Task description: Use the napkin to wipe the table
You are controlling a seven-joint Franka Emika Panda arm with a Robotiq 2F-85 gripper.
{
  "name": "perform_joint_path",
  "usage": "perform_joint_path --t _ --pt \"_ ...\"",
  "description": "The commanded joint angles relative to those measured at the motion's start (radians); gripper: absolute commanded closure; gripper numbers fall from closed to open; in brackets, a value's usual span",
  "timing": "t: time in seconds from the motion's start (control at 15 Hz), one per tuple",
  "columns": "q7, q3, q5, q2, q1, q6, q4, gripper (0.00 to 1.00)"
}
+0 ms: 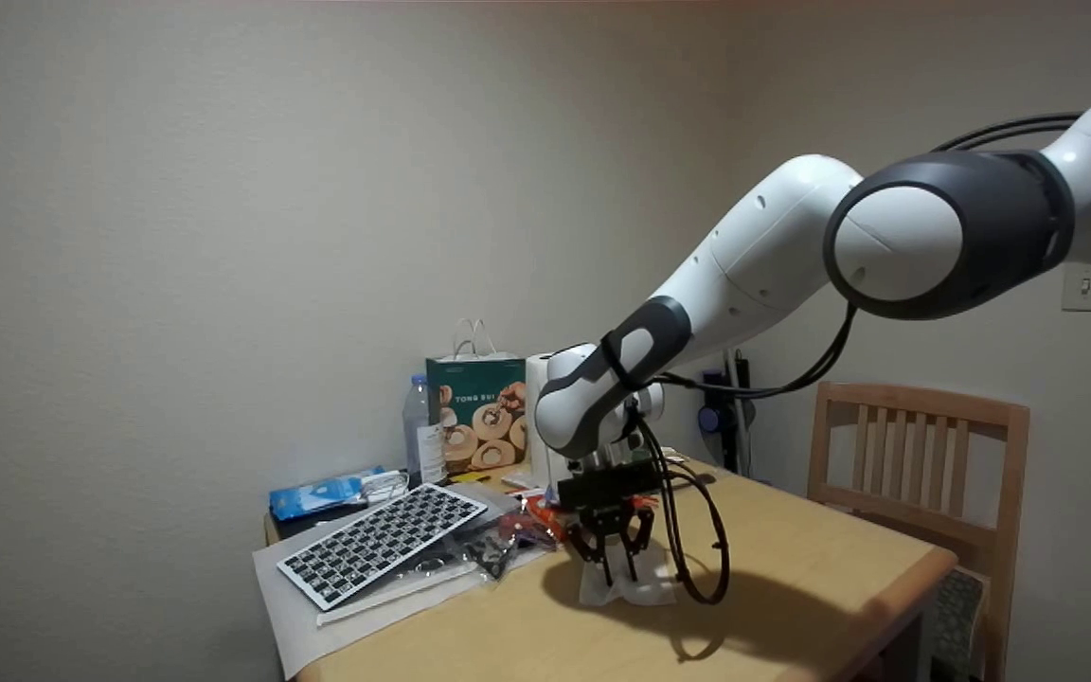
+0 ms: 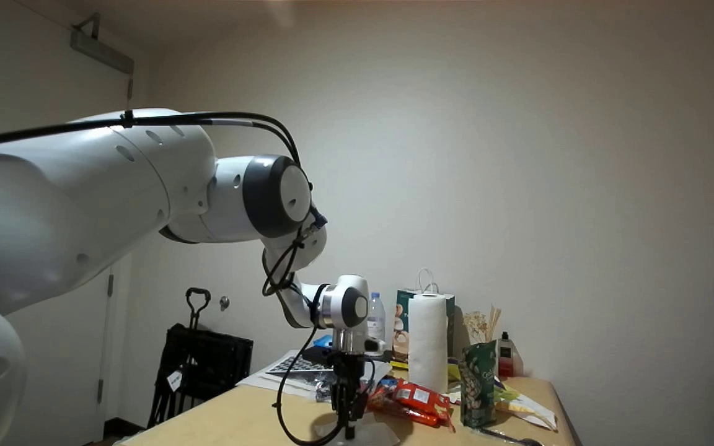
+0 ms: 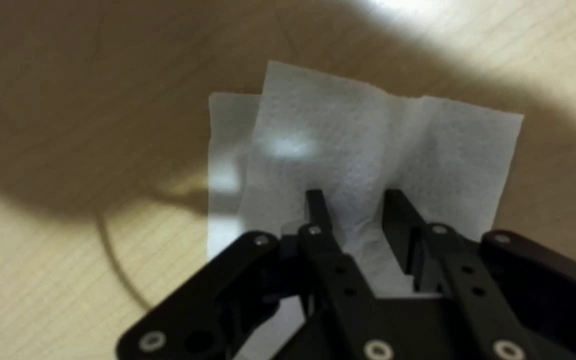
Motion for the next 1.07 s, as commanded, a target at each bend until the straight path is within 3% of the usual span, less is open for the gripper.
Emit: perform_joint_path --t 0.0,0.4,0.6,0.67,1.0 --pt "-0.029 0.012 0.034 0.036 -0.015 -0.027 0.034 0.96" --pt "-0.084 0.028 0.048 0.021 -0.030 -0.145 -0.019 1.00" --pt "-0.154 0.039 0.077 -0.002 -0.044 -0.120 -0.078 1.00" --pt "-0.100 0.007 0.051 0.010 -0.014 -0.147 0.021 0.99" --pt "-0.102 0.008 0.072 -0.002 -0.028 -0.152 -0.003 1.00"
